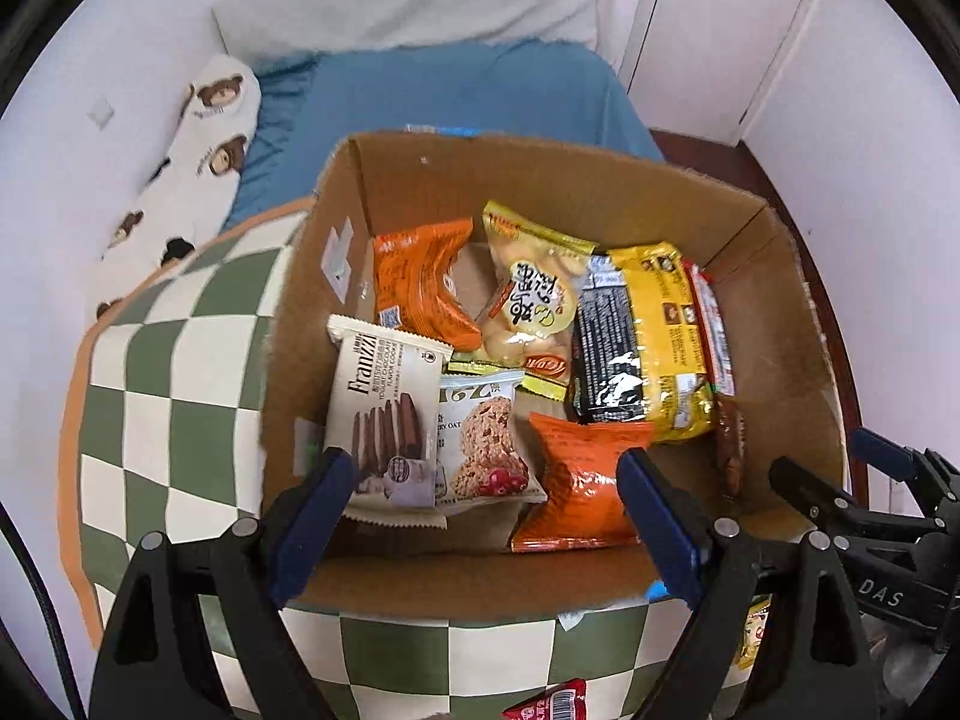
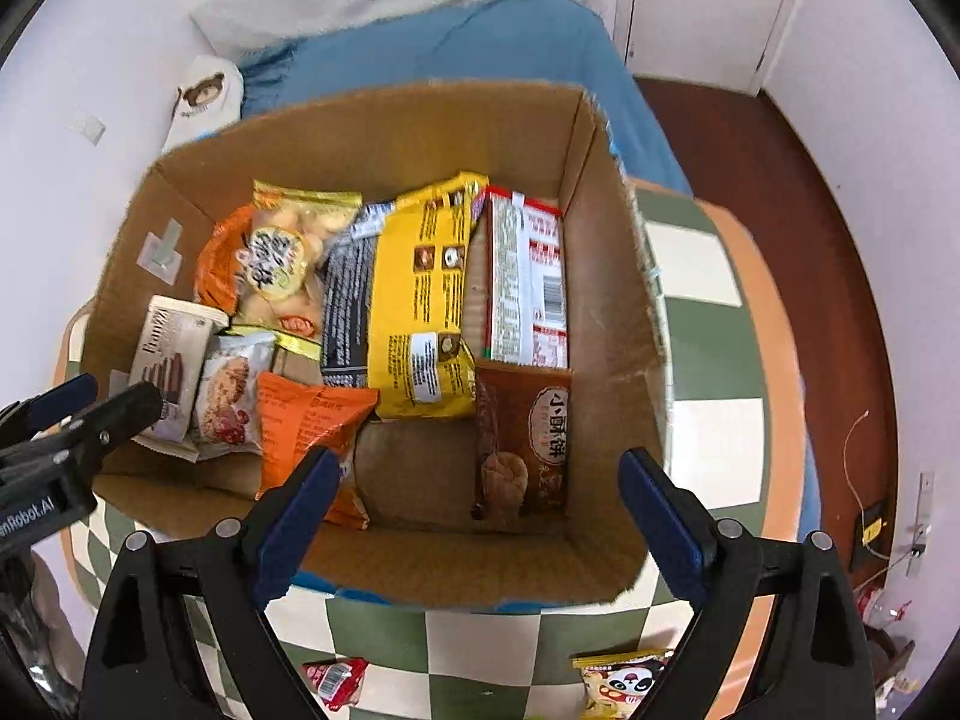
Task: Organize snacks
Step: 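Lift both tools out of the box toward the cloth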
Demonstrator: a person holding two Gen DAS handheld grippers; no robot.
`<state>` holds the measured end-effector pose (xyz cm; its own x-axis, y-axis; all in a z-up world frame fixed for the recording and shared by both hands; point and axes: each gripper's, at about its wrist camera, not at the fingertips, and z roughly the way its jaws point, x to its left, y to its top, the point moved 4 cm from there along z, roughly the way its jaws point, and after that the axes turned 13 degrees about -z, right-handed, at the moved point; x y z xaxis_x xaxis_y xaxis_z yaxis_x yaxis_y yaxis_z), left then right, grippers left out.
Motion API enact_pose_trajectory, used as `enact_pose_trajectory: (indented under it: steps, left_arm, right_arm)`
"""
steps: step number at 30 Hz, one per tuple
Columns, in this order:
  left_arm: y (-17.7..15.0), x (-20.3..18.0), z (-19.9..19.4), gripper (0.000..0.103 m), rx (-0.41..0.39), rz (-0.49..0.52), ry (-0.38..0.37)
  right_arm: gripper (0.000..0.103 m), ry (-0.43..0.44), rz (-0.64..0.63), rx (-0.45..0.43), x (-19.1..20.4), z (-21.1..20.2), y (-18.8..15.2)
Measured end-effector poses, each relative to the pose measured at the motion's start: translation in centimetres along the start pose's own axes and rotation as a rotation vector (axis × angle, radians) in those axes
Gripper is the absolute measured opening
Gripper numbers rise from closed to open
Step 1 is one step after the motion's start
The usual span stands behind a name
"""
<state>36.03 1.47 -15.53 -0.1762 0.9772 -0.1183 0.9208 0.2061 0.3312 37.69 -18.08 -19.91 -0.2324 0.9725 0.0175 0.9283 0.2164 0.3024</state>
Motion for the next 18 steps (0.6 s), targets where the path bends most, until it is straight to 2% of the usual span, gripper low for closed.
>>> enact_pose_trajectory:
  steps: [12, 18]
  left_arm:
    - [-3.4, -0.4, -8.5, 0.090, -0.179, 0.034, -0.047]
    - [-5.6, -0.2, -11.5, 0.090, -0.232, 0.055, -0.052]
  right_arm:
    - [0.096, -0.037, -0.011, -0.183, 1.7, -7.9, -3.1]
    - [0.096, -0.044, -0.008, -0.260, 2.7, -12.1, -5.0]
